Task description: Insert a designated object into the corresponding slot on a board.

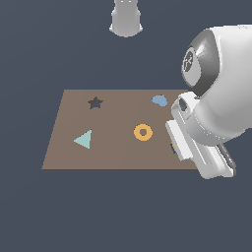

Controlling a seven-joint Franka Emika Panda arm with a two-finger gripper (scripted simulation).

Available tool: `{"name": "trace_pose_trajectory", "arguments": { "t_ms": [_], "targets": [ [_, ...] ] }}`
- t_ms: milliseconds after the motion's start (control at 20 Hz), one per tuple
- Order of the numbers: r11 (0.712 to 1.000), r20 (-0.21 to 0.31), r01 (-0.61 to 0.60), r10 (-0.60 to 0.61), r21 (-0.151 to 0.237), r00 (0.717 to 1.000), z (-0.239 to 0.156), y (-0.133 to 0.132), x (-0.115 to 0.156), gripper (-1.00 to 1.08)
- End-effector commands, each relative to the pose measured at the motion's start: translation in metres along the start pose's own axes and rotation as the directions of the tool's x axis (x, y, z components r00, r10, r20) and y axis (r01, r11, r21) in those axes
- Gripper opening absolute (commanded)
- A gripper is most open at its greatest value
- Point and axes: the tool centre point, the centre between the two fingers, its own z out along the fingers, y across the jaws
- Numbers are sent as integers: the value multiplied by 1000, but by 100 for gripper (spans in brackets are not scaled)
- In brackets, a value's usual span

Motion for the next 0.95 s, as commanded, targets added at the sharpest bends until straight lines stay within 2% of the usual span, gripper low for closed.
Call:
{"name": "trace_pose_trajectory", "arguments": {
  "t_ms": [0, 400, 450, 900],
  "targets": [
    [1000, 0, -5, 5, 1, 1000, 0, -1, 0, -100],
    [1000, 1, -6, 6, 0, 1000, 10, -1, 1, -100],
    [1000, 1, -6, 6, 0, 1000, 10, -1, 1, 100],
    [1000, 1, -6, 6, 0, 1000, 10, -1, 1, 100]
  ]
}}
